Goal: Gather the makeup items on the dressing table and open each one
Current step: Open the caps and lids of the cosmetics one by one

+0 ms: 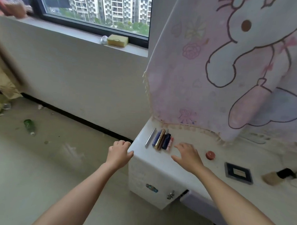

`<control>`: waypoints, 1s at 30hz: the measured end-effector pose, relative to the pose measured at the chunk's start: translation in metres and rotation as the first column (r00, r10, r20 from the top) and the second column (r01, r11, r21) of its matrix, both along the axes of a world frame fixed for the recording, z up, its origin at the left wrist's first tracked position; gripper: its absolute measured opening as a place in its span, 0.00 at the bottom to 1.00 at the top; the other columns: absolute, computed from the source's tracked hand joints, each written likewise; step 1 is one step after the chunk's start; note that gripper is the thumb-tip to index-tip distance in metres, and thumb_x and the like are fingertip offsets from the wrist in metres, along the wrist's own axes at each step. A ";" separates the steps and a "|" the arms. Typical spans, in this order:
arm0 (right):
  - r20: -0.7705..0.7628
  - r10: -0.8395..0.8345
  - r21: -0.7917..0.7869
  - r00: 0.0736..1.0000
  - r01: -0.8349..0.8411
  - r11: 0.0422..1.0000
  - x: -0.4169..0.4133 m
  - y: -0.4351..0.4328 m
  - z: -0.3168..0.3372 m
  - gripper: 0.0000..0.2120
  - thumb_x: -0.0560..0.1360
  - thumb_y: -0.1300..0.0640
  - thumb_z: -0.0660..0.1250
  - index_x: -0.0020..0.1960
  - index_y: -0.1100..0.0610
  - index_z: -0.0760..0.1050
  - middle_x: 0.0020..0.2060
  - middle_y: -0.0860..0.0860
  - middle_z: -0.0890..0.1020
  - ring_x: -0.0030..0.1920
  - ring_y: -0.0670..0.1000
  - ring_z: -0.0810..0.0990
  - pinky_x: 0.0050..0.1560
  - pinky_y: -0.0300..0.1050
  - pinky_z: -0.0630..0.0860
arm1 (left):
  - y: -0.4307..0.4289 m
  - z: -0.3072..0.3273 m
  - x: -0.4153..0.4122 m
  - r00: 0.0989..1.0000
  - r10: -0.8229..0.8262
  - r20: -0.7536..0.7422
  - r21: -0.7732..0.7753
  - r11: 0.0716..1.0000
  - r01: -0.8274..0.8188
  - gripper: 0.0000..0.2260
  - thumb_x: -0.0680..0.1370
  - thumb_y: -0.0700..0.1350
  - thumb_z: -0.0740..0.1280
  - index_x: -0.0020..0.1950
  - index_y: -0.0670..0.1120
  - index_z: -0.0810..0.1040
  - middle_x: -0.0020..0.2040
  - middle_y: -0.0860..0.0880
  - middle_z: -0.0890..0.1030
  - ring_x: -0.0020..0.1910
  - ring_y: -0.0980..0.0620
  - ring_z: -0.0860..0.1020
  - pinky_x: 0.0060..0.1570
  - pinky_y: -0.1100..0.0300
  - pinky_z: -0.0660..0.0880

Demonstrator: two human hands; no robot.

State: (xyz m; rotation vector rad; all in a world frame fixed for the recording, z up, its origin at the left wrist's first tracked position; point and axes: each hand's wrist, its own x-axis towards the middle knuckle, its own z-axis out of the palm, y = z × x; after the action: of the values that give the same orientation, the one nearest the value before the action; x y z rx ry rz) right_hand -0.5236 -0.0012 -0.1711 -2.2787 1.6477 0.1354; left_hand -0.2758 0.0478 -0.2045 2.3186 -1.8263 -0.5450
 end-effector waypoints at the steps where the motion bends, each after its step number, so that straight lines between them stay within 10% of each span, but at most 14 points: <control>1: -0.004 -0.003 0.002 1.000 0.003 1.000 0.000 -0.005 -0.002 0.23 0.76 0.47 0.59 0.69 0.53 0.64 0.68 0.53 0.68 0.69 0.54 0.63 0.69 0.49 0.59 | -0.004 -0.003 0.000 1.000 -0.005 -0.005 0.017 1.000 0.005 0.17 0.78 0.51 0.58 0.64 0.46 0.69 0.65 0.47 0.71 0.65 0.46 0.65 0.60 0.54 0.64; 16: 0.100 -0.019 0.148 0.995 0.004 0.989 0.022 -0.111 -0.033 0.19 0.77 0.50 0.58 0.66 0.55 0.67 0.64 0.52 0.71 0.66 0.53 0.67 0.61 0.46 0.66 | -0.107 -0.035 -0.031 0.998 0.028 -0.054 0.210 0.978 -0.016 0.17 0.78 0.49 0.56 0.66 0.46 0.68 0.64 0.46 0.71 0.63 0.47 0.69 0.58 0.55 0.68; 30: 0.226 -0.095 0.169 0.969 0.057 0.984 0.012 -0.142 -0.049 0.20 0.78 0.52 0.57 0.70 0.54 0.63 0.69 0.51 0.68 0.69 0.52 0.64 0.67 0.44 0.63 | -0.136 -0.069 -0.047 0.998 0.064 0.001 0.269 0.961 -0.062 0.01 0.75 0.42 0.55 0.44 0.47 0.65 0.54 0.46 0.75 0.53 0.45 0.75 0.41 0.57 0.65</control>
State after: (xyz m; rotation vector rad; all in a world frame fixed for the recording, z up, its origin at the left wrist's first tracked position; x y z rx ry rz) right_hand -0.5119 -0.1429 -0.2202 -2.0227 1.5413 -0.0171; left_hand -0.3225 -0.0884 -0.2730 2.5292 -1.7641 -0.8389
